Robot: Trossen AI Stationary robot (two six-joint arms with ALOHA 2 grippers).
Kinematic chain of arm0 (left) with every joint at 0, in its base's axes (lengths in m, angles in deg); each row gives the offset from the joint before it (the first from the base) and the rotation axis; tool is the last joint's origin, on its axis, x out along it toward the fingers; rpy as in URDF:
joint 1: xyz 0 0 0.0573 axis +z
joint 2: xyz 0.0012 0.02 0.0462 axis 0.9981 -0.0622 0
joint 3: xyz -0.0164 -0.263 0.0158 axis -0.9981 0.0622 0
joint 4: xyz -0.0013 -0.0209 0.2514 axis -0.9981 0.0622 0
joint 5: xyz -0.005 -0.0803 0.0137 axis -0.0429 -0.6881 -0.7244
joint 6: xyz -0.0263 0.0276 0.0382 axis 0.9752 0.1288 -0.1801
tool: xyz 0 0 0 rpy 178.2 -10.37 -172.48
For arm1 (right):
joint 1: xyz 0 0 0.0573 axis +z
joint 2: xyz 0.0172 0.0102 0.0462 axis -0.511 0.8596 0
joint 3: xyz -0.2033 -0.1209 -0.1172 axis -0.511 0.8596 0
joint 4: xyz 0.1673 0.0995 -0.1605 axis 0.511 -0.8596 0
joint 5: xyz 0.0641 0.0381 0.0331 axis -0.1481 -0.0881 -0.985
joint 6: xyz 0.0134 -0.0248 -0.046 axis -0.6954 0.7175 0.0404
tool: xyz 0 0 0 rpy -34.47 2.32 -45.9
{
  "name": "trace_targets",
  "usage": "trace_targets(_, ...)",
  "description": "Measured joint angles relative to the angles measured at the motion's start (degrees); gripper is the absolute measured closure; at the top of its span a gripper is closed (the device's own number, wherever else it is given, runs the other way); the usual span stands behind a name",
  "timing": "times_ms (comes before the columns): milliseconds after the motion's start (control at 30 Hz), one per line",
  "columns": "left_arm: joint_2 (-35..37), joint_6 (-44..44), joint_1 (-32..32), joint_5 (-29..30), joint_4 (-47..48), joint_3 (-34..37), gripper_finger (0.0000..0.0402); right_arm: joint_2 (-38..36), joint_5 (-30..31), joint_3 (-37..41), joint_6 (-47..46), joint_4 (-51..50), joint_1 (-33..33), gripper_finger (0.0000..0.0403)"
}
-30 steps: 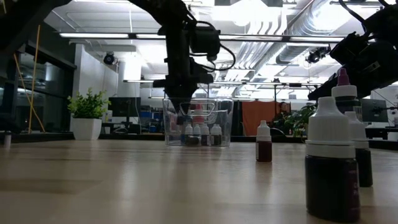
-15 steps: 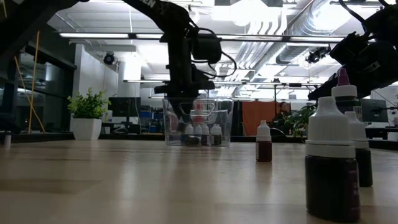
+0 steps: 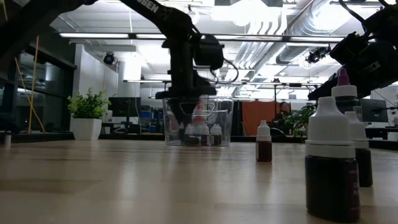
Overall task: Pick & Place food coloring
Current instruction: Put the small green food coloring into the transparent bin, then put the small purple food coloring into the transparent bin
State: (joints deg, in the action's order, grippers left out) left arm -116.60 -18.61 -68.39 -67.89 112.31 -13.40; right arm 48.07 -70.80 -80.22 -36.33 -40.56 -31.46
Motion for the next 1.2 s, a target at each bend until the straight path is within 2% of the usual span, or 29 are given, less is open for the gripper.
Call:
trace_targets(233, -1.7, -0.9, 0.0, -3.0, -0.4, 0.0, 0.0346, 0.0, 0.0, 0.0, 0.0, 0.0, 0.0, 0.0402)
trace_targets(567, -1.7, -1.4, 0.0, -2.4, 0.4, 0.0, 0.0343, 0.0, 0.0, 0.0, 0.0, 0.0, 0.0, 0.0402)
trace_targets(967, -1.6, -2.6, 0.0, -5.3, 2.7, 0.1, 0.0236, 0.0, 0.0, 0.0, 0.0, 0.0, 0.0, 0.0402)
trace_targets(1200, -1.0, -2.9, -0.1, -5.9, 4.8, -0.2, 0.0218, 0.0, 0.0, 0.0, 0.0, 0.0, 0.0, 0.0402)
